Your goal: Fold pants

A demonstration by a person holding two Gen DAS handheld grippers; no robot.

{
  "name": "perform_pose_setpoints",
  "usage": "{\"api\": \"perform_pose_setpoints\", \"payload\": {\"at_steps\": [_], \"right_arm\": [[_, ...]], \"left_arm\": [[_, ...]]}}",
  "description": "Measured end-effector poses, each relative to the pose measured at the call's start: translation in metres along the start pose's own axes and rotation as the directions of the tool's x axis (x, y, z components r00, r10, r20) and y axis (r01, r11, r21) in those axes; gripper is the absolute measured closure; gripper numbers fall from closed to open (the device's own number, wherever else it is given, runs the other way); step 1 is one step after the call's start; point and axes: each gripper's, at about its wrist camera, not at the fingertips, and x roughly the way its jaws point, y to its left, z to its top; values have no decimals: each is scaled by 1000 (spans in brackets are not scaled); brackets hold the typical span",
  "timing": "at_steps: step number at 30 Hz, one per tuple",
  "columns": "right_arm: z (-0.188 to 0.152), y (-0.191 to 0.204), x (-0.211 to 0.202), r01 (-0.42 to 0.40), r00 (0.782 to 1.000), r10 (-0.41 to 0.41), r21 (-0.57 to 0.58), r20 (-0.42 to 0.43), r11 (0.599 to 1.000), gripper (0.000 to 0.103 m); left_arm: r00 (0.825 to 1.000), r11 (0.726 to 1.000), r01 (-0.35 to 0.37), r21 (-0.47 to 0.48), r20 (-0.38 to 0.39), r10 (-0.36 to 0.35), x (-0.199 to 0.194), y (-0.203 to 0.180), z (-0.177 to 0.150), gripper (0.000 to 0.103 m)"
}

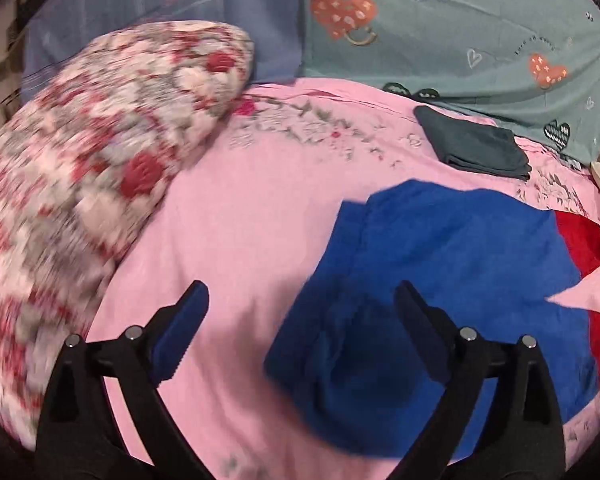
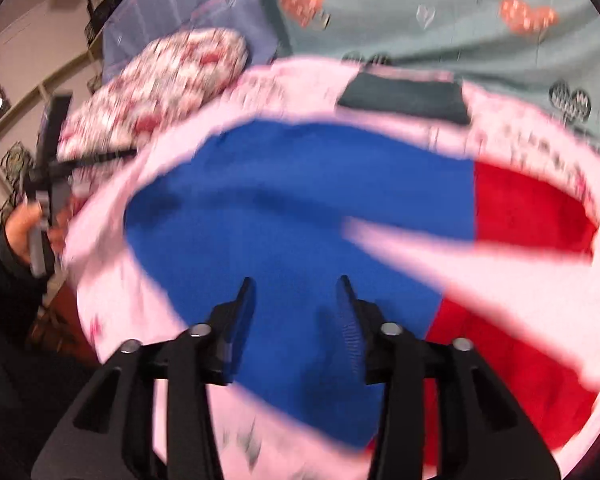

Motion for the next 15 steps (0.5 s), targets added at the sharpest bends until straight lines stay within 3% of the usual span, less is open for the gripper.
{"api": "perform_pose_setpoints", "payload": {"at_steps": [2, 8, 12, 15], "right_arm": [[42, -7, 13, 9, 1000, -9, -19, 24, 1000, 34], [130, -22, 118, 60, 990, -85, -214, -110, 975, 33], [155, -38, 176, 77, 978, -137, -334, -160, 940, 33], [165, -57, 208, 41, 971, -116, -336, -209, 941, 33]], "left_arm": [[998, 1000, 21, 18, -67, -20, 39, -5, 26, 8], [972, 996, 80, 29, -225, -71, 133, -10, 59, 9], [963, 987, 124, 98, -251, -96, 163, -25, 69, 9], [952, 982, 145, 123, -286, -104, 180, -34, 74, 14]]}}
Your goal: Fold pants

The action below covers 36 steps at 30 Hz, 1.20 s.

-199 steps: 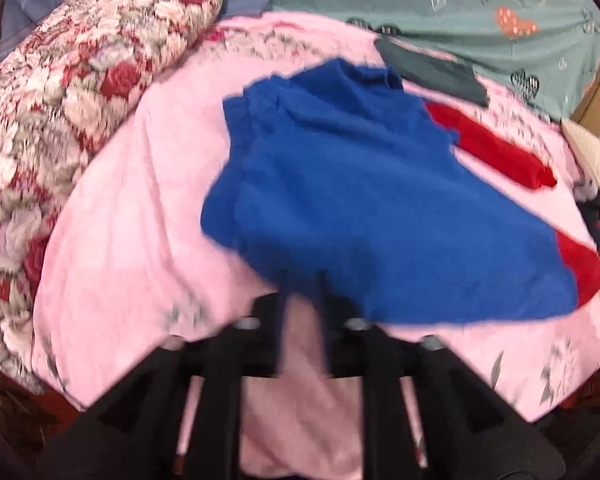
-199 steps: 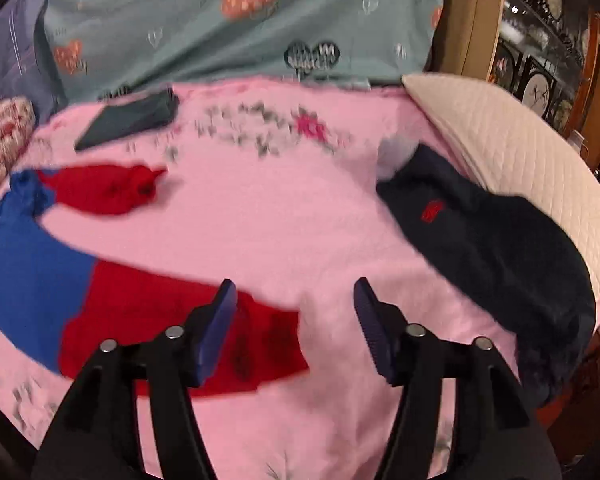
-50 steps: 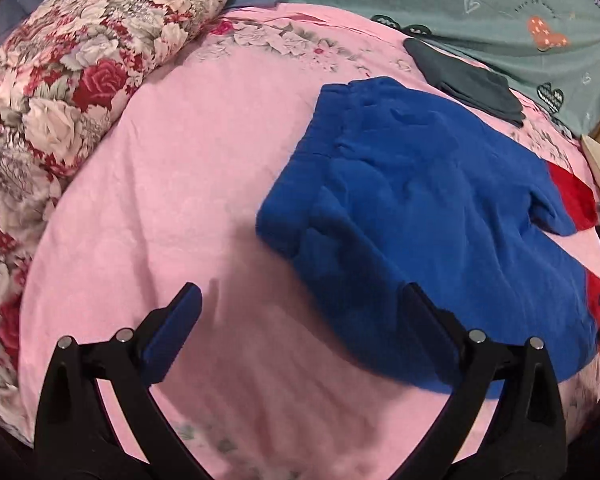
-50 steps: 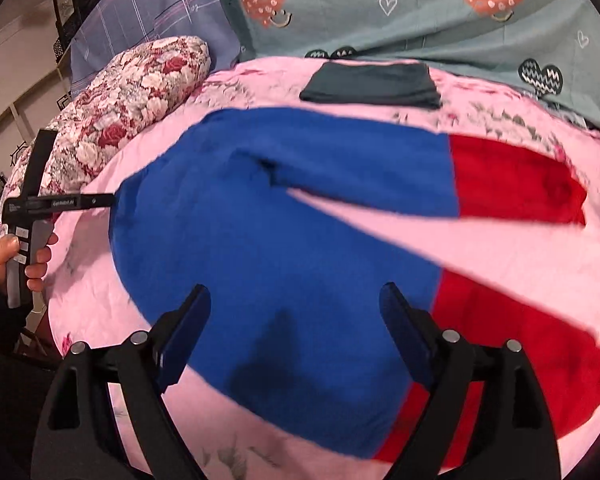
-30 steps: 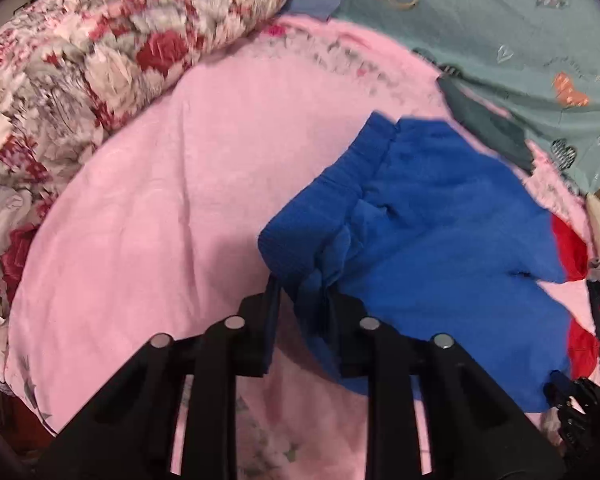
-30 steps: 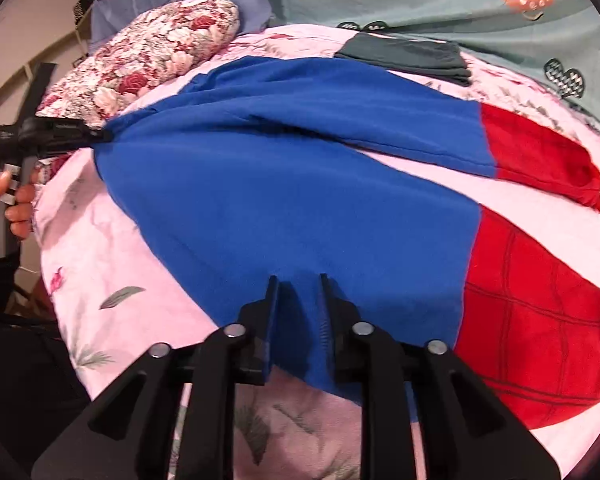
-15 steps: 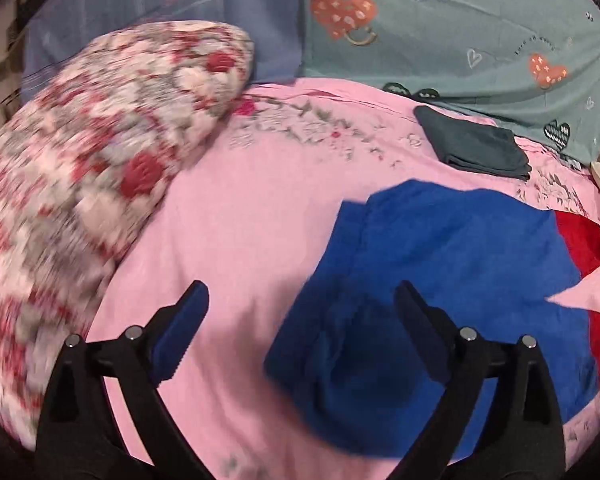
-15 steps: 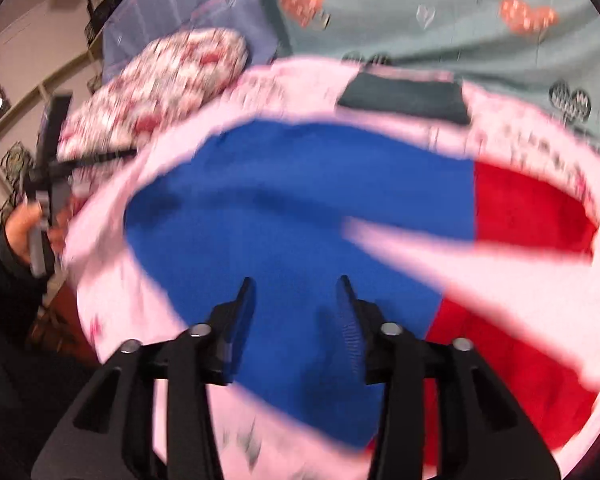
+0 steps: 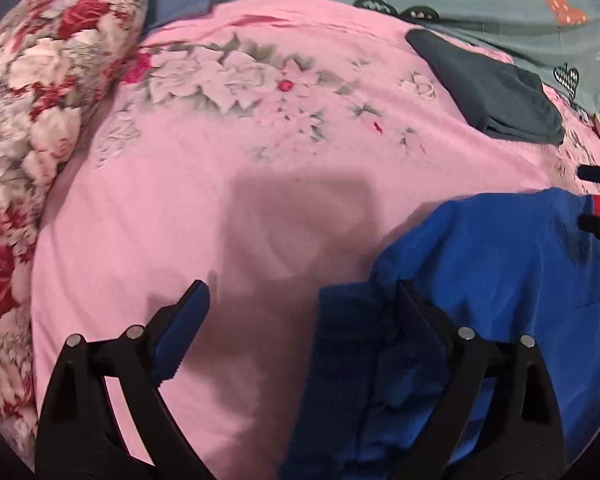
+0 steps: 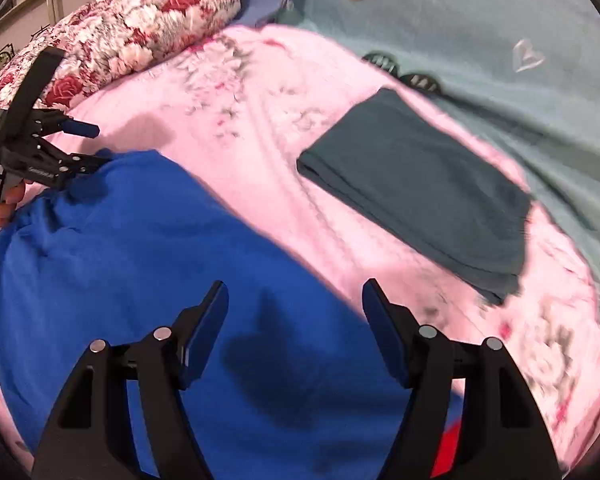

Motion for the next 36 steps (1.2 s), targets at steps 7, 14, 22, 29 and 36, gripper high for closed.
{"api": "perform_pose_setpoints", "payload": {"at_steps": [7, 14, 22, 29, 36], "right_arm": [[-7, -19, 23, -150, 986, 155, 72, -69, 986, 98], [-14, -10, -38, -124, 990, 117, 94, 73, 988, 98], [-35, 25, -105, -143, 965, 122, 73, 232, 987, 98], [-126, 125, -170, -259, 931, 280, -113, 236, 959, 98], [-189, 179, -112, -300, 947, 306, -72, 95, 951, 98]], "left_arm": [[1000, 1000, 19, -17, -2, -19, -6, -11, 2, 70], [999, 996, -21, -87, 33, 24, -20, -15, 12, 70], [985, 989, 30, -146, 174, -4, -87, -15, -7, 70], [970, 997, 79, -10, 231, -74, -160, -21, -98, 69], [993, 993, 96, -63, 82, -91, -120, 0, -191, 64]]}}
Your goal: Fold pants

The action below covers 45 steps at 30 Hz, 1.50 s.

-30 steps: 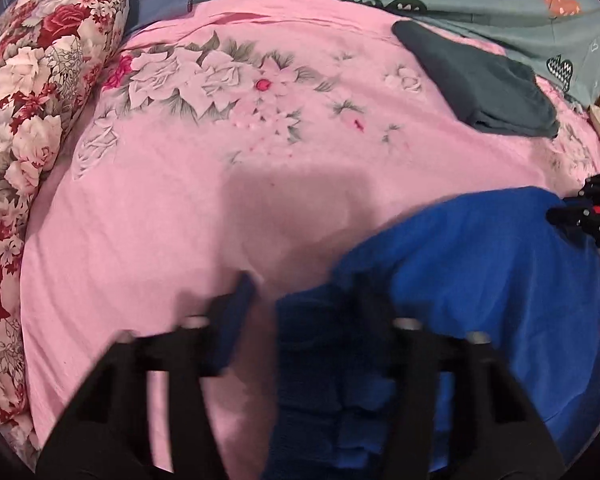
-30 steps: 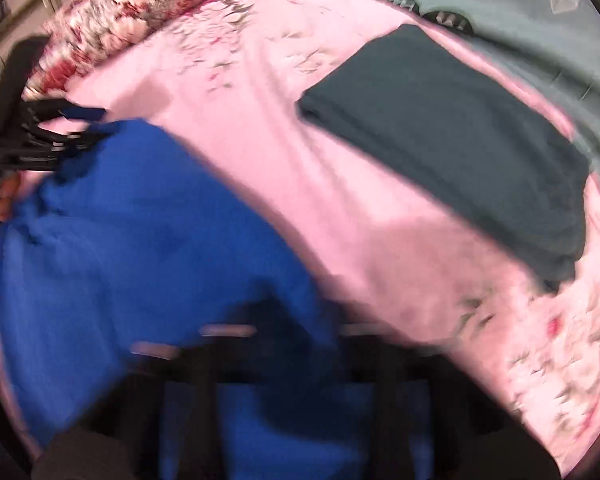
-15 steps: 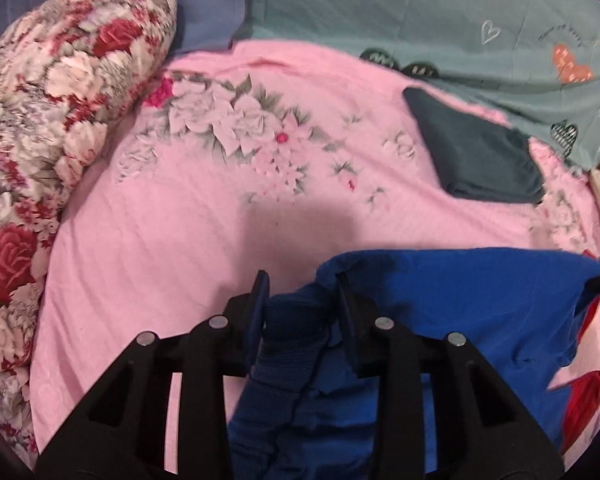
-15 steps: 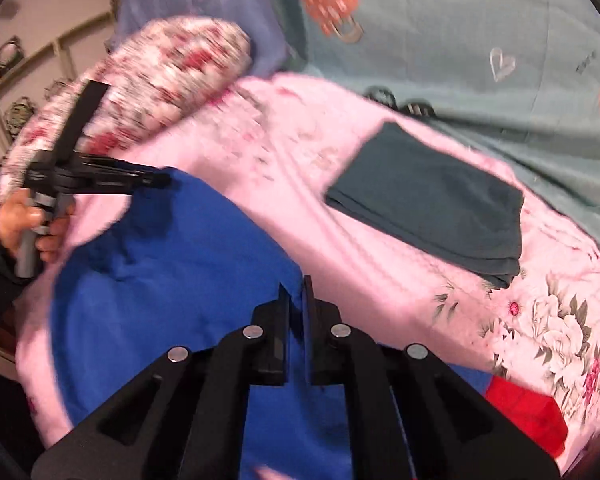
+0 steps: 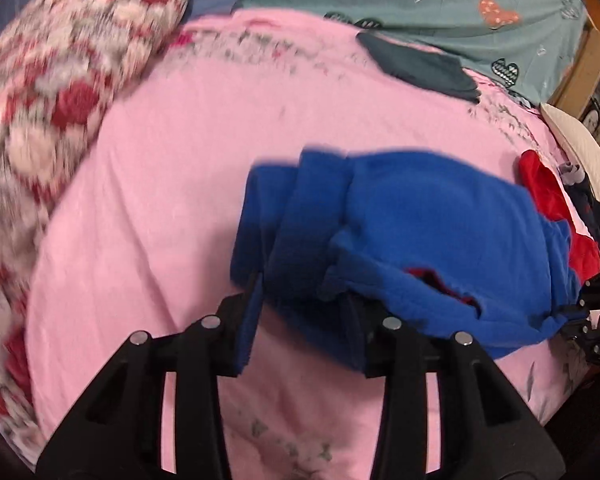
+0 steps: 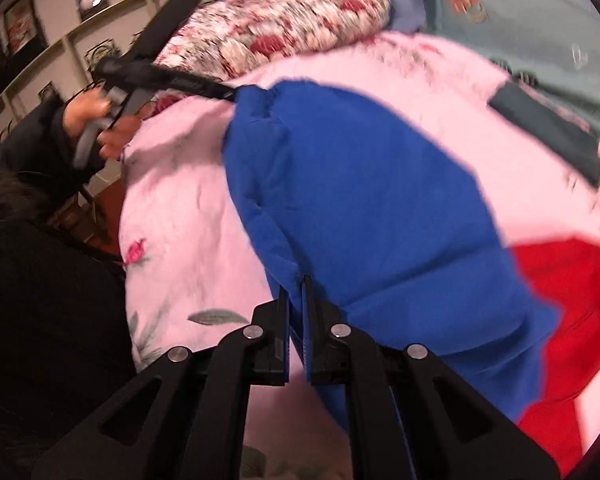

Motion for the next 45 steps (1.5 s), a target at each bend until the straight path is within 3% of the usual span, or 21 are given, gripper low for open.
{"api": "perform_pose_setpoints", "payload": {"at_steps": [5, 9, 14, 16, 19, 21, 24, 25, 26, 27, 28, 29, 32, 33, 36, 37, 39, 40, 42, 43, 45], "right_arm": [[-5, 1, 3, 35, 999, -36, 12, 4, 999, 98], [-8, 7, 6, 64, 998, -64, 14, 0, 998, 98], [-6, 0, 10, 44, 999, -45, 57, 14, 997, 98], [-6, -1, 11, 45, 999, -46, 69, 13, 997, 98], [-7, 0, 10, 48, 999, -49, 78, 10, 996, 94], [-10, -3, 0, 27, 1000, -28, 97, 12, 995, 87], [-7, -23, -35, 87, 994, -96, 140, 58, 986, 74], [-3, -37, -49, 145, 984, -160, 172, 78, 974, 57], [2, -54, -64, 216, 965, -242, 222, 98, 951, 42], [11, -83, -81, 288, 937, -334, 315, 101, 904, 34], [17, -104, -90, 314, 923, -373, 378, 92, 871, 22], [26, -132, -97, 342, 909, -413, 453, 63, 823, 18], [46, -195, -83, 374, 908, -410, 606, -86, 702, 18], [52, -214, -70, 403, 898, -415, 648, -145, 646, 18], [63, -246, -28, 491, 865, -397, 687, -308, 536, 18], [67, -251, -14, 535, 841, -405, 667, -360, 518, 19], [69, -253, 11, 608, 794, -420, 581, -440, 540, 65], [66, -253, 22, 608, 792, -393, 550, -467, 572, 96], [61, -248, 15, 574, 818, -395, 542, -418, 613, 100], [58, -245, -2, 528, 849, -398, 574, -347, 626, 100], [51, -234, -49, 429, 890, -424, 621, -167, 656, 100]], "left_arm": [[1000, 998, 0, -68, 9, 1, -5, 14, -13, 61], [996, 997, 5, -79, 90, 2, -39, 15, -7, 58], [977, 991, 123, -48, 179, -113, -65, -22, 17, 40], [975, 988, 150, -24, 169, -143, -55, -50, 24, 36], [998, 999, 41, -18, 39, -40, -4, -70, 19, 36], [999, 998, 15, -63, -43, -18, 25, -51, 5, 49], [1000, 1000, -14, -20, -11, 14, 8, -53, -7, 49], [1000, 1000, -17, -18, -1, 17, 1, -55, -9, 49], [1000, 1000, -12, -2, 19, 12, -8, -61, -9, 45], [999, 1000, -10, 19, 39, 9, -15, -68, -8, 38], [998, 999, -4, 48, 64, 1, -23, -79, -7, 37], [996, 997, 17, 81, 82, -24, -31, -94, -6, 36], [991, 982, 70, 178, 101, -89, -38, -133, -6, 30], [990, 974, 83, 209, 94, -104, -34, -148, -6, 30], [987, 962, 137, 237, 49, -153, -16, -173, -7, 30], [987, 959, 144, 243, 33, -156, -7, -178, -7, 30], [986, 956, 164, 243, -12, -166, 9, -183, -8, 30], [986, 957, 167, 238, -29, -164, 15, -183, -9, 30], [985, 958, 172, 229, -49, -165, 24, -181, -10, 30], [984, 958, 177, 226, -46, -171, 26, -178, -11, 30], [982, 957, 191, 218, -41, -187, 29, -178, -7, 29]]}}
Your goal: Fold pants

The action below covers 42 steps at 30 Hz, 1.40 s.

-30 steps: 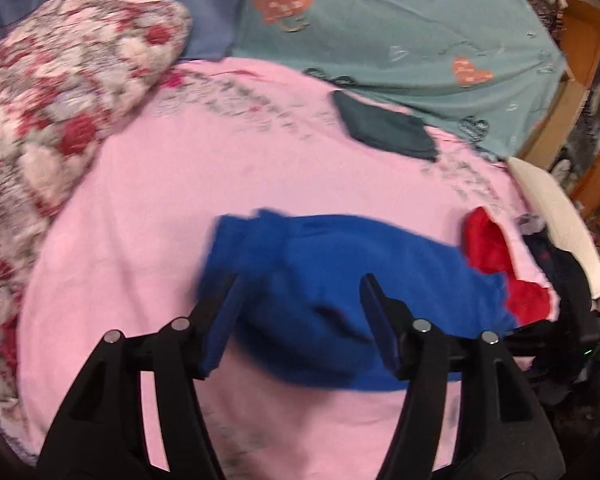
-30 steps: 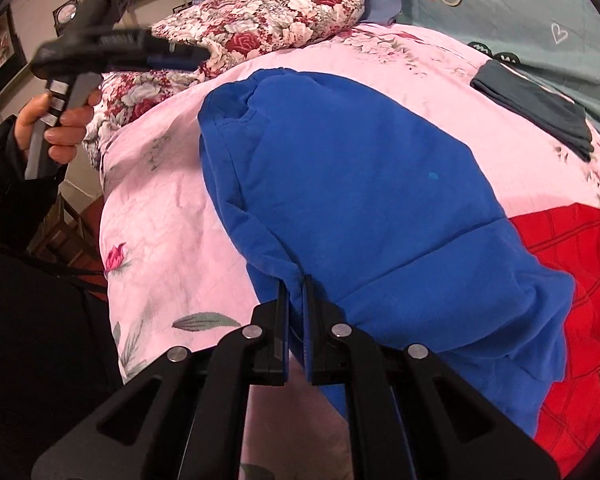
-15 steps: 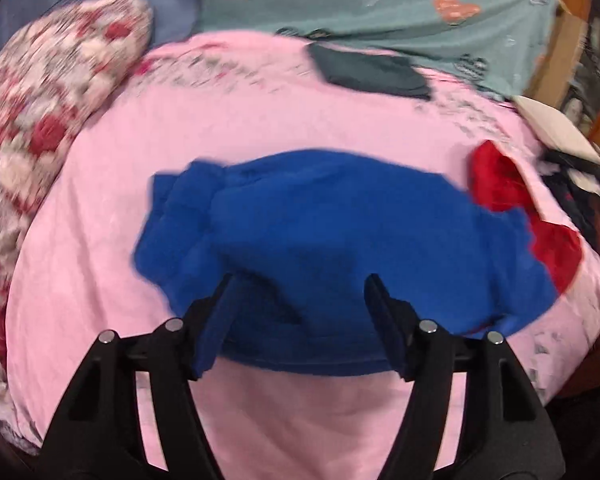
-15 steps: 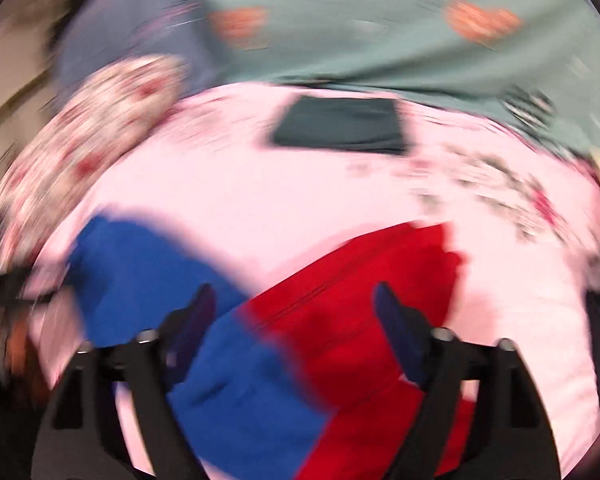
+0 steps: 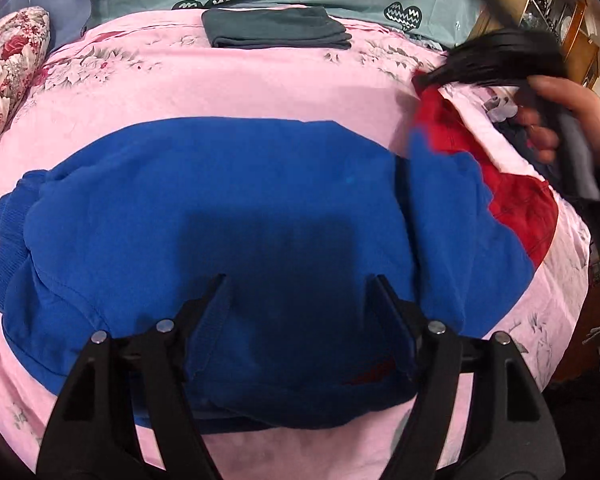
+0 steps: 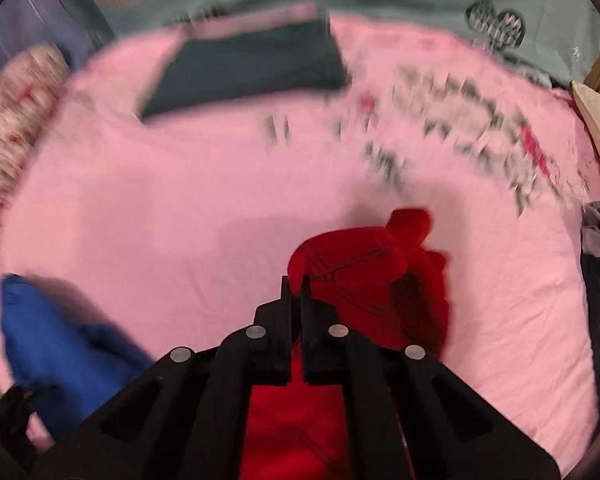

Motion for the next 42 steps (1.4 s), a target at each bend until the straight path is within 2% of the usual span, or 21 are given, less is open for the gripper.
{"api": "perform_pose_setpoints", "payload": {"at_steps": [2, 5, 7, 8, 12, 14, 17, 20, 22, 23, 24, 25, 26, 27, 28, 29, 32, 34, 38, 40, 42], "right_arm": [[-16, -24, -58, -117, 981, 105, 60, 164, 991, 100], [-76, -57, -150, -246, 885, 194, 73, 423, 967, 100], [-112, -75, -174, -286, 852, 208, 95, 481, 953, 100], [-144, -84, -176, -276, 849, 187, 113, 494, 954, 100], [-214, -122, -113, -180, 953, 81, 330, 291, 927, 97], [-234, -129, -101, -130, 969, 30, 404, 245, 906, 76], [-233, -128, -116, -5, 964, -107, 420, 243, 908, 52], [-216, -101, -126, 204, 932, -271, 267, 242, 942, 52], [-215, -85, -126, 341, 889, -378, 176, 257, 923, 51], [-213, -84, -122, 369, 884, -404, 177, 234, 912, 51], [-215, -95, -119, 318, 910, -363, 225, 201, 921, 51], [-222, -114, -119, 191, 954, -254, 329, 161, 925, 51], [-234, -145, -113, -29, 989, -50, 504, 142, 863, 51], [-252, -171, -104, -200, 979, 127, 658, 158, 726, 51], [-262, -187, -99, -268, 963, 195, 719, 185, 641, 51], [-268, -197, -102, -273, 962, 175, 729, 209, 628, 51], [-260, -187, -122, -115, 980, -13, 610, 201, 784, 51], [-250, -168, -132, 31, 966, -157, 509, 205, 860, 51], [-243, -169, -135, 174, 939, -297, 501, 175, 848, 51], [-244, -177, -137, 151, 942, -283, 525, 180, 837, 51], [-240, -171, -141, 141, 941, -268, 479, 207, 866, 48]], "left_arm": [[1000, 1000, 15, -14, 11, -15, 0, 2, 1, 28], [999, 999, 33, -18, 24, -33, 0, 3, -3, 25], [999, 999, 36, -14, 30, -36, 0, 5, -7, 25], [999, 999, 37, -12, 31, -36, -1, 4, -8, 25], [1000, 1000, 12, 11, 18, -12, 2, 0, -6, 24], [1000, 1000, -6, 22, 9, 6, 3, -2, -4, 24], [1000, 999, -18, 29, 1, 18, 3, -5, -4, 23], [1000, 999, -23, 28, 2, 23, 3, -5, -5, 22], [1000, 999, -21, 25, 6, 20, 3, -4, -6, 22], [1000, 999, -22, 24, 8, 21, 3, -4, -7, 21], [1000, 999, -24, 25, 9, 24, 4, -5, -7, 20], [1000, 999, -29, 33, 8, 28, 5, -6, -7, 19], [999, 998, -36, 44, 9, 35, 6, -8, -8, 18], [999, 998, -40, 53, 9, 39, 6, -8, -8, 18], [999, 997, -42, 60, 9, 41, 6, -9, -9, 17], [999, 997, -38, 60, 10, 38, 6, -9, -9, 17], [999, 998, -34, 56, 13, 33, 6, -8, -8, 16], [999, 998, -38, 59, 14, 37, 7, -9, -9, 16], [999, 998, -29, 52, 17, 28, 6, -7, -9, 16], [1000, 998, -27, 50, 18, 26, 5, -7, -9, 16], [1000, 1000, -9, 29, 19, 8, 0, -3, -7, 16]]}}
